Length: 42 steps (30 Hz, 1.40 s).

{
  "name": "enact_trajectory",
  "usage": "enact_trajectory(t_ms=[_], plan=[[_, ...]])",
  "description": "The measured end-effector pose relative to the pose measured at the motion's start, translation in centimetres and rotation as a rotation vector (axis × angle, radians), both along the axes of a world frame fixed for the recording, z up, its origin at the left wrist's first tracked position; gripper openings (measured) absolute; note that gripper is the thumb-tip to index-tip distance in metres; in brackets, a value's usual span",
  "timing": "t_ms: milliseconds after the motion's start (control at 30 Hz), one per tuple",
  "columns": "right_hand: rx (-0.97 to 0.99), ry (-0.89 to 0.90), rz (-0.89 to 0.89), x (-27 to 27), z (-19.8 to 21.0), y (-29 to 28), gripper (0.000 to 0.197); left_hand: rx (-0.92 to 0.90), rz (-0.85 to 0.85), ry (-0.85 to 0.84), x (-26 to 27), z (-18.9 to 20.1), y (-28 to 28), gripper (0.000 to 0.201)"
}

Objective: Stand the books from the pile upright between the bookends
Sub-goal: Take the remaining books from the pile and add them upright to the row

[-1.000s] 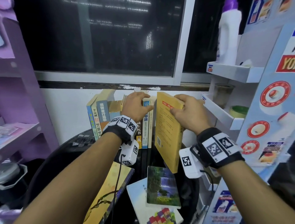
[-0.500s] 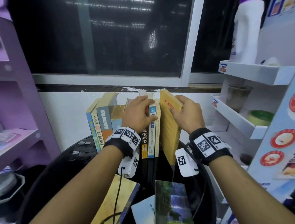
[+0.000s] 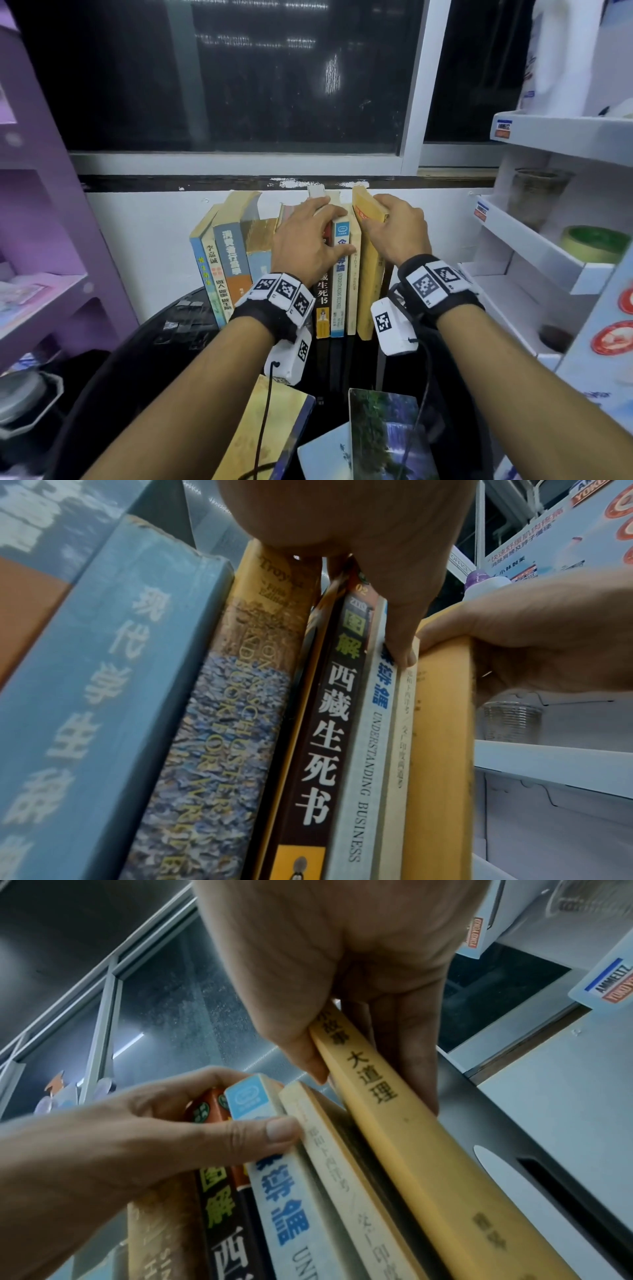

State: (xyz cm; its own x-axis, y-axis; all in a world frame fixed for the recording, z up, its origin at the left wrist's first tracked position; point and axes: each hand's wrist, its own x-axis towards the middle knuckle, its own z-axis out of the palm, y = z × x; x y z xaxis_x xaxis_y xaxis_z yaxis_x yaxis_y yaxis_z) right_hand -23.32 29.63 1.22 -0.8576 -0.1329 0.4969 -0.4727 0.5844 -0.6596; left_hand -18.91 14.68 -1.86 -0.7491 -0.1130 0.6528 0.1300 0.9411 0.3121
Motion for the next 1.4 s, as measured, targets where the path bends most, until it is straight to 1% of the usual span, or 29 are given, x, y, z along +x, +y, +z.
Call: enact_trajectory(t_ms=[133, 300, 400, 567, 667, 800, 867, 933, 1000, 1033, 1200, 1400], plan=[[0.008, 0.016, 0.001, -0.6, -0.2, -0.6, 0.025, -0.004, 0.008, -0.004, 0.0, -0.1, 0.1, 0.058], [-0.001, 0.003, 0.013, -1.3, -0.5, -1.0, 0.03, 0.0, 0.002, -0.002, 0.0, 0.0, -0.1, 0.057], [-0.003, -0.015, 0.012, -2.0, -1.0, -1.4, 0.038, 0.002, -0.002, 0.005, 0.0, 0.0, -0.1, 0.057], [0.046, -0.035, 0.012, -2.4, -1.5, -1.8, 0.051, 0.015, 0.002, 0.013, 0.1, 0.0, -0.2, 0.055], [0.055, -0.073, 0.072, -2.2, -1.7, -1.6, 0.052, 0.013, 0.009, 0.006, 0.2, 0.1, -0.2, 0.055], [0.05, -0.172, 0.237, -1.7, -1.9, -0.3, 0.058, 0.012, 0.012, -0.014, 0.3, 0.2, -0.2, 0.055], [0.07, -0.227, 0.331, -1.4, -1.8, 0.6, 0.071, -0.004, 0.011, -0.017, 0.3, 0.2, -0.2, 0.056], [0.129, -0.244, 0.401, -1.2, -1.6, 1.3, 0.088, -0.005, 0.011, -0.024, 0.4, 0.3, -0.1, 0.056], [0.211, -0.222, 0.419, -1.1, -1.8, 1.6, 0.102, 0.002, 0.01, -0.03, 0.4, 0.3, -0.1, 0.056], [0.233, -0.2, 0.407, -1.1, -2.0, 1.6, 0.105, 0.0, 0.01, -0.033, 0.5, 0.3, 0.0, 0.056], [0.172, -0.13, 0.39, -1.7, -2.8, 1.4, 0.103, -0.001, 0.011, -0.042, 0.6, 0.4, 0.0, 0.056], [0.182, -0.11, 0.415, -2.7, -2.8, 1.5, 0.101, -0.011, 0.002, -0.045, 0.7, 0.4, 0.0, 0.056]])
